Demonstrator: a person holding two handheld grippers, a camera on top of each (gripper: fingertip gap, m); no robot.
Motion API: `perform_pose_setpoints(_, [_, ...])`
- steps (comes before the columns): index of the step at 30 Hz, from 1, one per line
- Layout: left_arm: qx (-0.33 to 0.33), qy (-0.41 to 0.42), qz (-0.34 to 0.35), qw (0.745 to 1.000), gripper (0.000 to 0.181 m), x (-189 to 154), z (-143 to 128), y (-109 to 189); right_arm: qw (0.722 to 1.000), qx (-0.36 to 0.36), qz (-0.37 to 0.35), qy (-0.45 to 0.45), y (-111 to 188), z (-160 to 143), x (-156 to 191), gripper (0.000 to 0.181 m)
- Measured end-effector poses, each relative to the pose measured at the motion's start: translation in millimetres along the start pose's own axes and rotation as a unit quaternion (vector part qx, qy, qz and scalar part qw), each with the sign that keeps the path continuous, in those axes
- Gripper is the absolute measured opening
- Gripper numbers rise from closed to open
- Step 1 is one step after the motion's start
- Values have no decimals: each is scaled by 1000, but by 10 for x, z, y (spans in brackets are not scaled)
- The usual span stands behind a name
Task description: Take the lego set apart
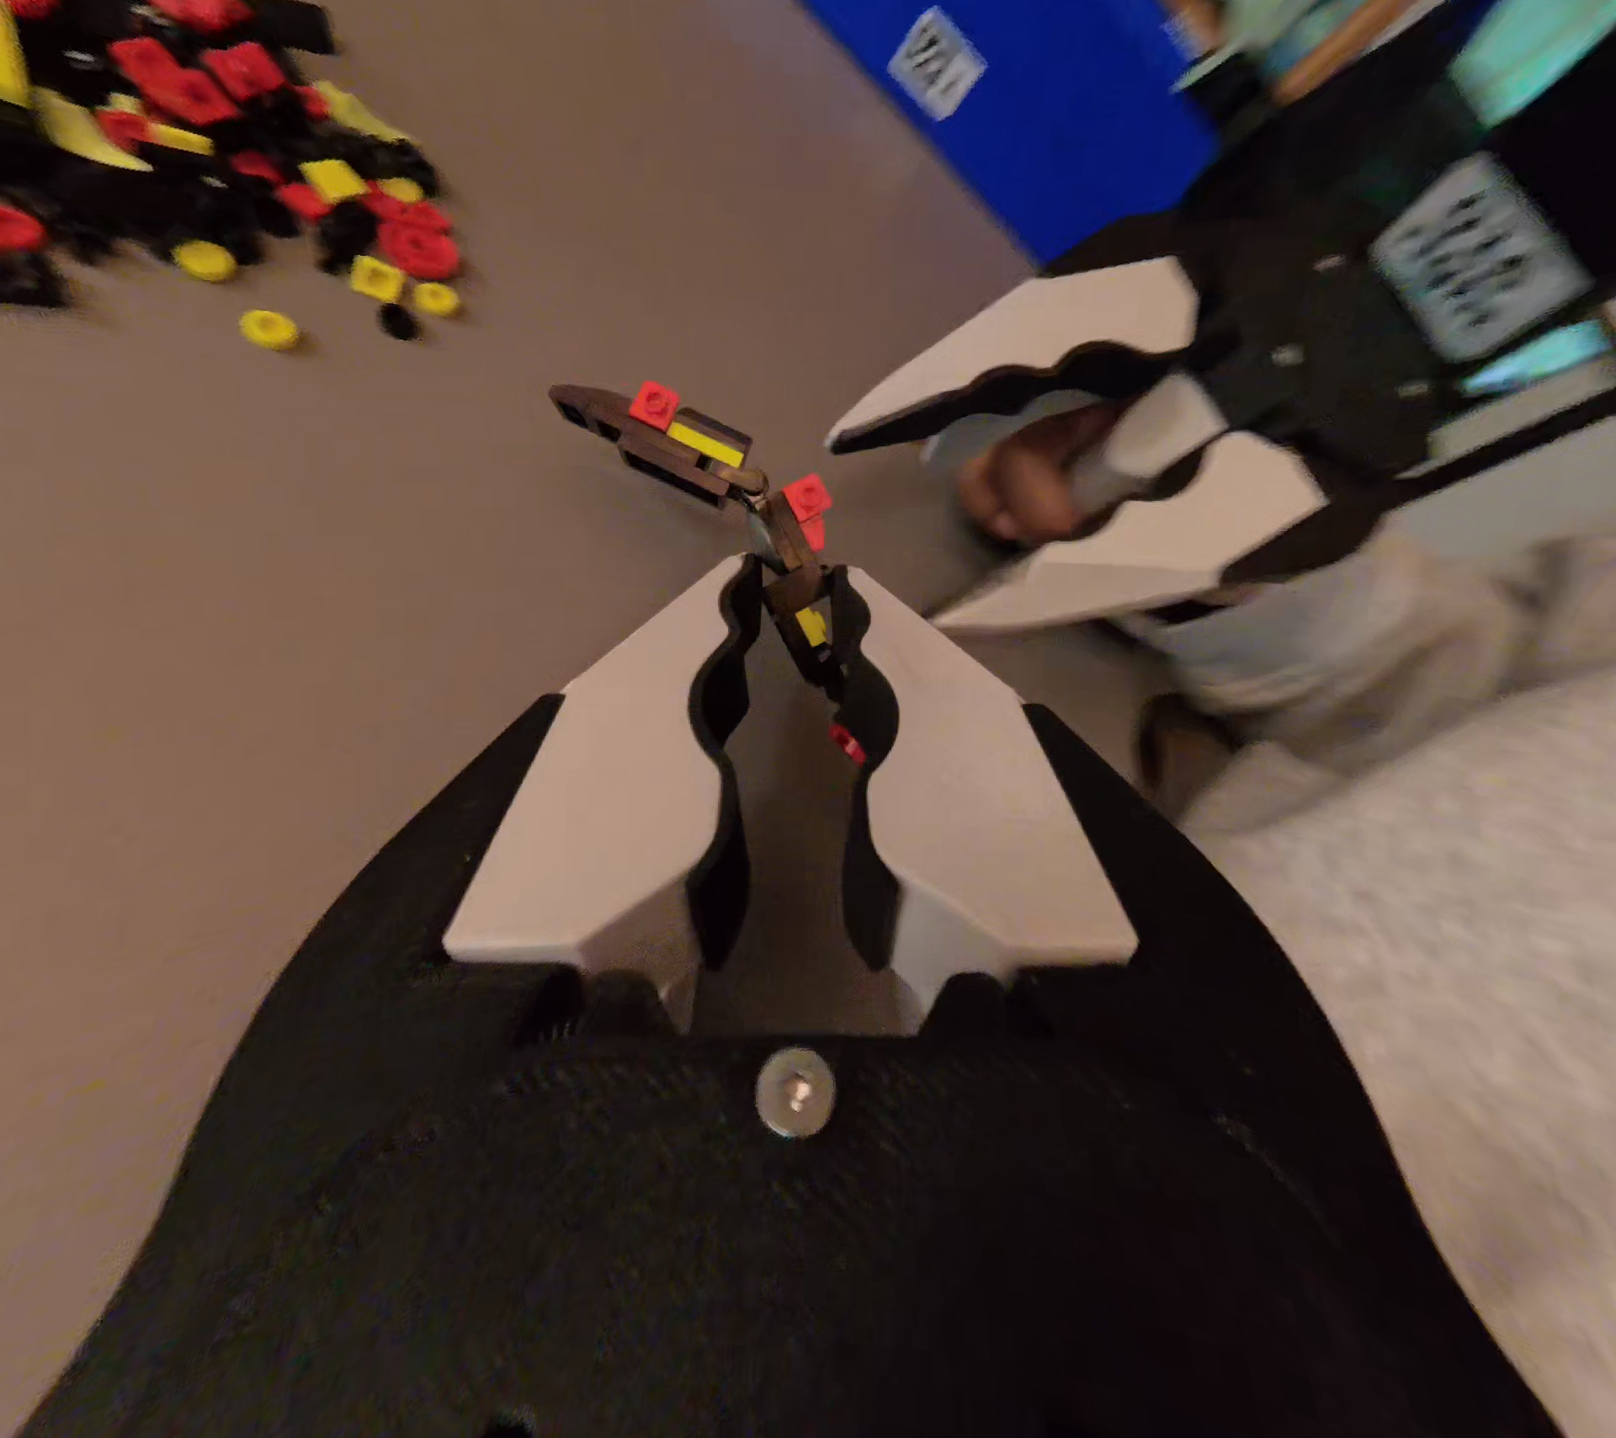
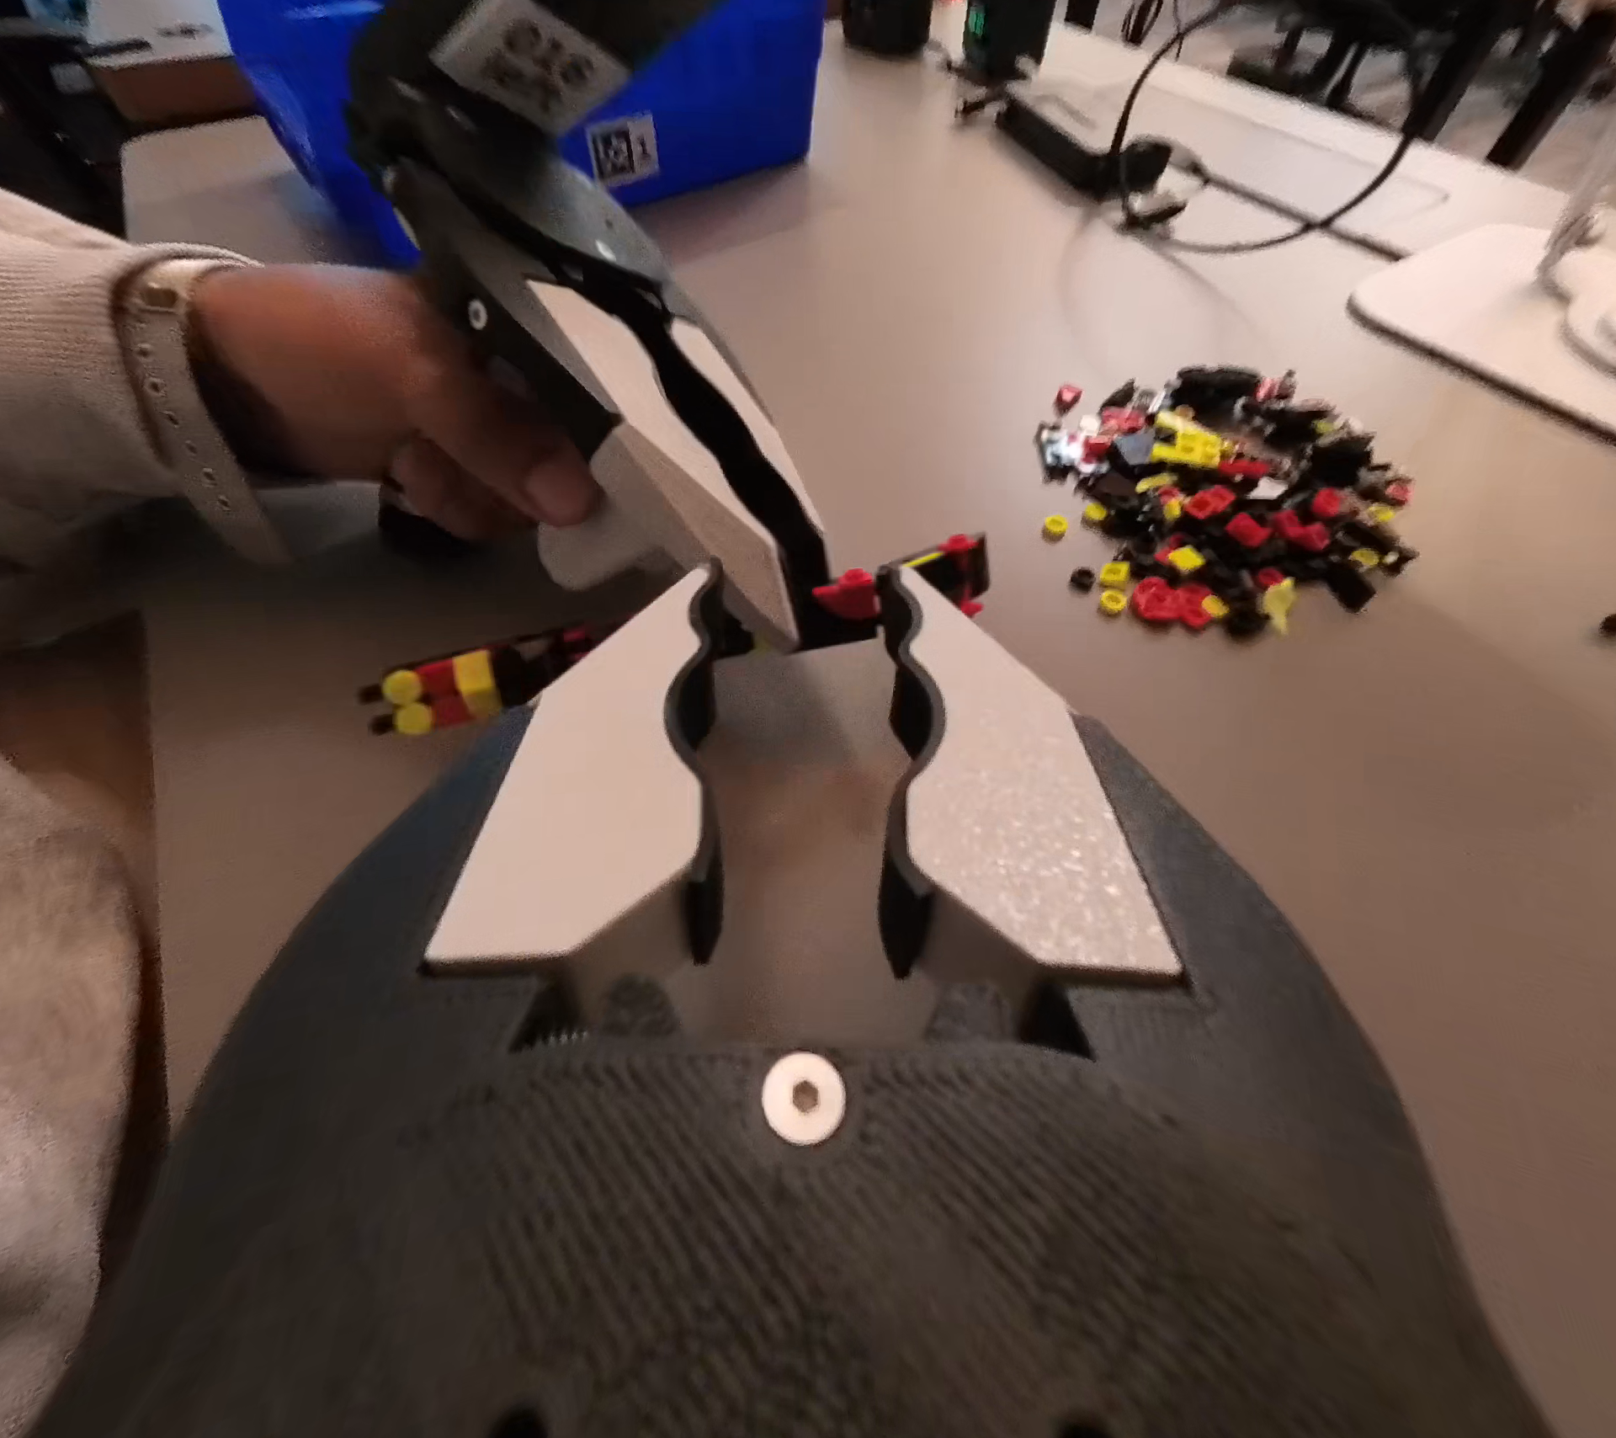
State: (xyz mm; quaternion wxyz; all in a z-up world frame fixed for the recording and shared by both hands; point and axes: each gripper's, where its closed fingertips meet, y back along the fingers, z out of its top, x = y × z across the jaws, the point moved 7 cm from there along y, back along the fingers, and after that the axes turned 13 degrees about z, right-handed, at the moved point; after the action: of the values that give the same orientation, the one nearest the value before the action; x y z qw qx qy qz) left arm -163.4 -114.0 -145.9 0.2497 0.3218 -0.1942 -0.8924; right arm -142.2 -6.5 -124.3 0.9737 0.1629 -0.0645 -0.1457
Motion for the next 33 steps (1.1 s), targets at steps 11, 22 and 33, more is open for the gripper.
perform_pose_setpoints(11, [-43, 69, -200, 976, 13, -129, 67, 108, 984, -111, -12, 137, 252, 109, 86, 20])
perform_pose_setpoints(22, [24, 22, -270, 962, 13, -271, -47, 126, 981, -83, 95, 147, 262, 46, 209, 14])
perform_pose_setpoints(33, [41, 94, -345, 933, 13, -333, -40, 153, 980, -101, 136, 105, 326, 133, 244, 9])
